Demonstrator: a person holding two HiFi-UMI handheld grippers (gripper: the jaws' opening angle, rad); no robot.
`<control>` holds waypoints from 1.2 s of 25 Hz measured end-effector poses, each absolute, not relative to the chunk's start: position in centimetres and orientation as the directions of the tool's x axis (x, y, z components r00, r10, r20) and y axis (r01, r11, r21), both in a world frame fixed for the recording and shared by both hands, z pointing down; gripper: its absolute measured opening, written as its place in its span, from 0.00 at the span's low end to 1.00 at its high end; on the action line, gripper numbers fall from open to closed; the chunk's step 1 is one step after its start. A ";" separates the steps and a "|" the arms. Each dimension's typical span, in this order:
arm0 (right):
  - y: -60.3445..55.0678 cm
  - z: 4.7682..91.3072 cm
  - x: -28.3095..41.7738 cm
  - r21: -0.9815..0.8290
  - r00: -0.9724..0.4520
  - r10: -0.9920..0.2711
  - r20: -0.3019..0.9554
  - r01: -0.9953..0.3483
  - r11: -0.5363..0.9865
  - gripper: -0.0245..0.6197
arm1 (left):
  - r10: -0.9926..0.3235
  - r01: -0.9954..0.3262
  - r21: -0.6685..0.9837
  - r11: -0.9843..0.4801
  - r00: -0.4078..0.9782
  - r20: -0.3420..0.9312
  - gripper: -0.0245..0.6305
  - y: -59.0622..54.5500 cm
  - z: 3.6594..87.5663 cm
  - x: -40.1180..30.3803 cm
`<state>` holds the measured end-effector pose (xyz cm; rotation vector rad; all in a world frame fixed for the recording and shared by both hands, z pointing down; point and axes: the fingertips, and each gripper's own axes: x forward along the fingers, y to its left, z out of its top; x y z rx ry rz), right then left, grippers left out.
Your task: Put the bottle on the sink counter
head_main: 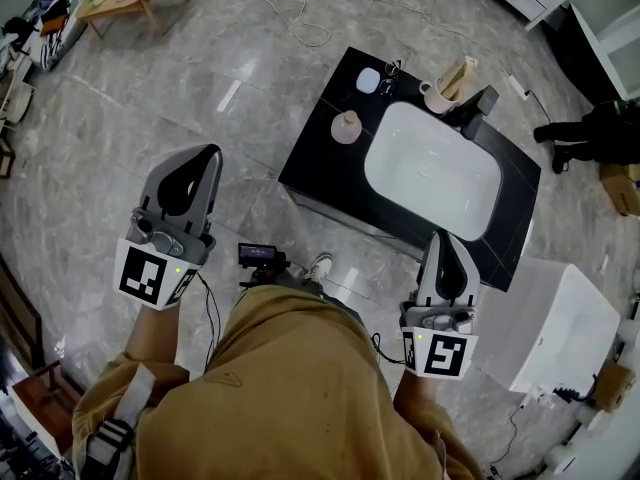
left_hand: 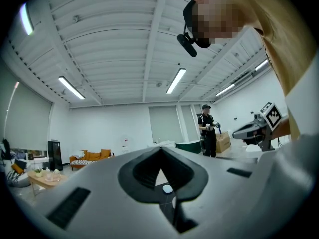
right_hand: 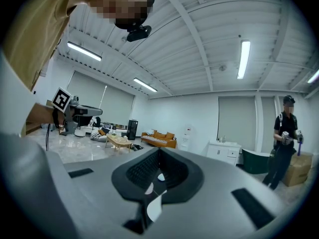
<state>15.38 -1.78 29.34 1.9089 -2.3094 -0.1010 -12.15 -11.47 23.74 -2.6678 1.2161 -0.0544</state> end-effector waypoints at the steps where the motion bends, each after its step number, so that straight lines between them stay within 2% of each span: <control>1: -1.7 29.4 15.5 0.143 -0.181 -0.981 0.069 -0.971 0.189 0.05 | -0.749 -0.744 -0.188 -0.642 0.660 -0.058 0.04 -11.4 23.4 -12.1; 24: -1.0 28.1 16.6 0.119 -0.167 -0.985 0.047 -0.978 0.171 0.05 | -0.789 -0.791 -0.127 -0.598 0.609 -0.077 0.04 -8.4 22.0 -14.7; 30: 0.1 27.4 17.4 0.095 -0.139 -0.990 0.037 -0.985 0.142 0.05 | -0.772 -0.782 -0.103 -0.614 0.623 -0.125 0.04 -7.3 21.1 -13.8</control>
